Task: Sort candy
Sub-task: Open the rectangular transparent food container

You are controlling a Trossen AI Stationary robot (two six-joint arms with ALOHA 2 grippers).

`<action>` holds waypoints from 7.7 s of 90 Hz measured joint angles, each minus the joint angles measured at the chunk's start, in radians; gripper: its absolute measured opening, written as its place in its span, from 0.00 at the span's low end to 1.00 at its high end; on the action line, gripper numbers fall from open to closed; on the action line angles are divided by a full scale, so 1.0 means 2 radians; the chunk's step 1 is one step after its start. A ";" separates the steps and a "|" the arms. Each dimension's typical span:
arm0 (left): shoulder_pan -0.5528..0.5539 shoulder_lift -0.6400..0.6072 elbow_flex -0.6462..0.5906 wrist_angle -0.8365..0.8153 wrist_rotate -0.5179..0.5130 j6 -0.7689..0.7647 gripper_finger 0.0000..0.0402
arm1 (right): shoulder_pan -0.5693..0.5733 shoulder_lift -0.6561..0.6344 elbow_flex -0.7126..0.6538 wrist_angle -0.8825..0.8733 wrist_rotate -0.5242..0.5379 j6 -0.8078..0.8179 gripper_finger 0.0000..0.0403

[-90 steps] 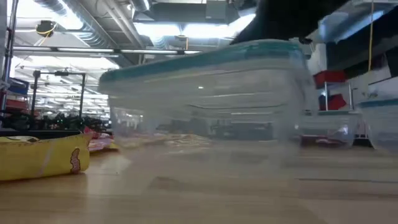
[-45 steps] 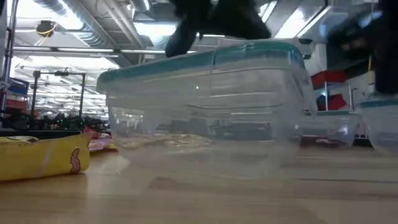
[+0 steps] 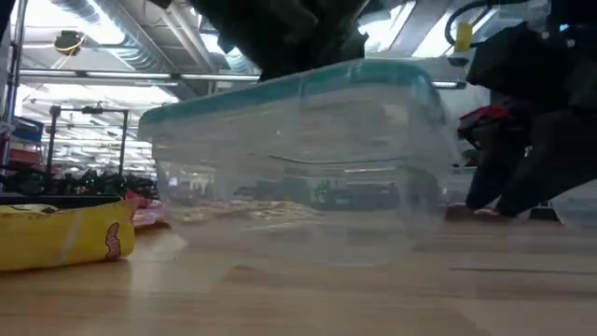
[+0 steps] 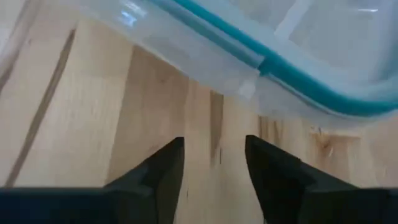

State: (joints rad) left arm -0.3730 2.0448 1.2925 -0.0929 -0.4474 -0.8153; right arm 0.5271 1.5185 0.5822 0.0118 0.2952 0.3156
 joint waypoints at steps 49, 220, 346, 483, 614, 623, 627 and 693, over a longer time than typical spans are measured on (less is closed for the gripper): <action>-0.007 0.016 0.001 -0.010 0.001 0.006 0.00 | -0.006 0.000 -0.020 0.068 -0.031 -0.028 0.40; -0.014 0.038 0.002 0.051 -0.024 0.036 0.00 | 0.067 -0.064 0.097 -0.162 0.102 -0.069 0.40; -0.013 -0.001 0.001 0.062 -0.093 0.077 0.00 | 0.034 -0.076 0.085 -0.140 -0.096 0.015 0.40; -0.016 -0.024 0.004 -0.027 -0.045 0.083 0.00 | -0.031 -0.061 0.091 -0.132 -0.169 0.042 0.40; -0.051 -0.045 0.090 -0.116 -0.165 0.013 0.00 | 0.126 0.008 0.046 0.016 0.123 0.081 0.40; -0.040 -0.036 0.091 -0.124 -0.138 0.010 0.00 | 0.125 0.008 0.046 0.031 0.067 0.081 0.40; -0.036 -0.029 0.091 -0.125 -0.122 0.006 0.00 | 0.125 0.010 0.046 0.038 0.021 0.081 0.40; -0.022 0.055 0.096 -0.123 -0.062 -0.060 0.00 | 0.109 0.108 0.045 0.129 0.189 0.122 0.40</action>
State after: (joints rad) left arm -0.4167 2.1551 1.4837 -0.3397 -0.5718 -0.9358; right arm 0.7450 1.7348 0.6724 0.2699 0.6727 0.5588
